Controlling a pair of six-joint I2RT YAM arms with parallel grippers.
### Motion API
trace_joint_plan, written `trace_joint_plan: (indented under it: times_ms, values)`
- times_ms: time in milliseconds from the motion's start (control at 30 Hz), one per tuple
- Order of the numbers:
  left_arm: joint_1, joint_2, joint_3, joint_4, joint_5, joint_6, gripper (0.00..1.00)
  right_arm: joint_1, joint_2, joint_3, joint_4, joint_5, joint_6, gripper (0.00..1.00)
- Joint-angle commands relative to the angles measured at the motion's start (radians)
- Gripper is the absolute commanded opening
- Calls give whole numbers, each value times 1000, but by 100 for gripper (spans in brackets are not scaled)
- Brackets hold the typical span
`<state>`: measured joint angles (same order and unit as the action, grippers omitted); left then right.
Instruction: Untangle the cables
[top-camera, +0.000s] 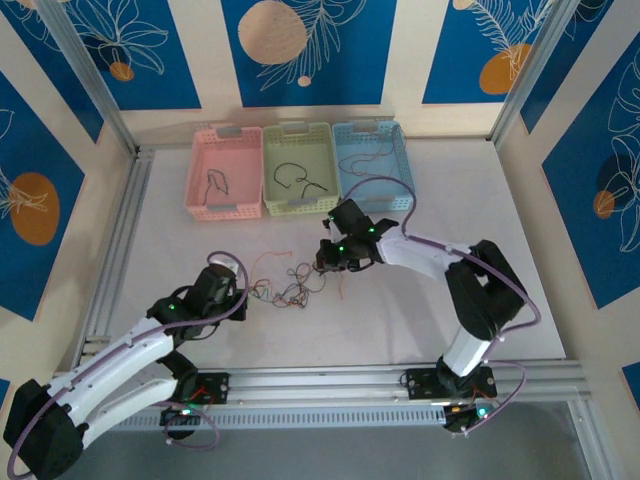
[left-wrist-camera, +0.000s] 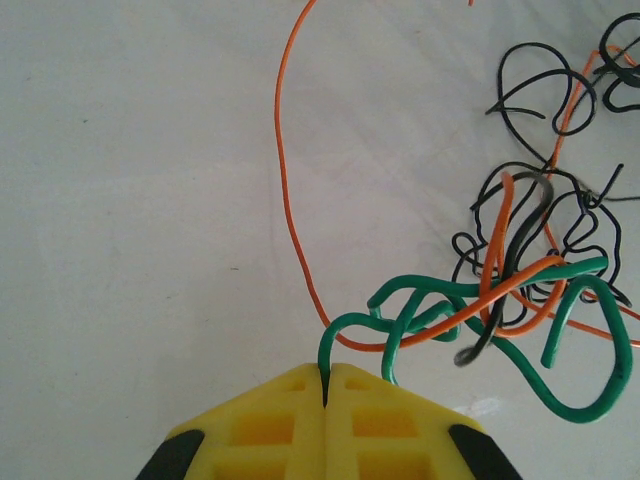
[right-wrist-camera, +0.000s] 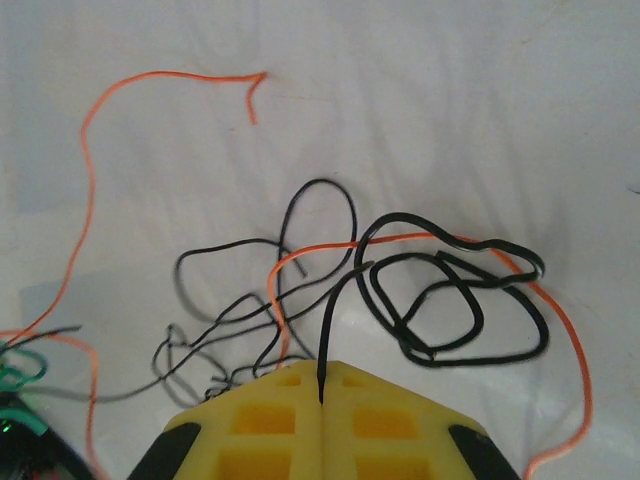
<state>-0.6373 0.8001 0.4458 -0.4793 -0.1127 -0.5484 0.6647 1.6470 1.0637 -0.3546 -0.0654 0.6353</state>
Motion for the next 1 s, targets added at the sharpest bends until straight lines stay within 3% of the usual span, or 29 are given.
trace_joint_plan:
  times_ms: [0,133,267,400,600,800,967]
  values:
    - [-1,-19,-5,2,-5,2,5,-54,-227,-43,51,-69,-68,0]
    - [-2,-31,-7,-2,-7,0,14,-167,-450,-148,132,-185,-78,0]
    - [-2,-41,-7,-11,-7,-6,40,-291,-564,-227,89,-212,-79,0]
    - [-1,-63,-8,-28,-9,-28,49,-389,-568,-313,48,-199,-48,0]
    - [-1,-53,32,23,72,-31,54,-432,-516,-439,113,-271,4,0]
    - [-4,174,211,83,126,44,62,-468,-513,-477,170,-332,32,0]
    - [-4,457,356,187,173,71,69,-490,-500,-492,195,-362,44,0]
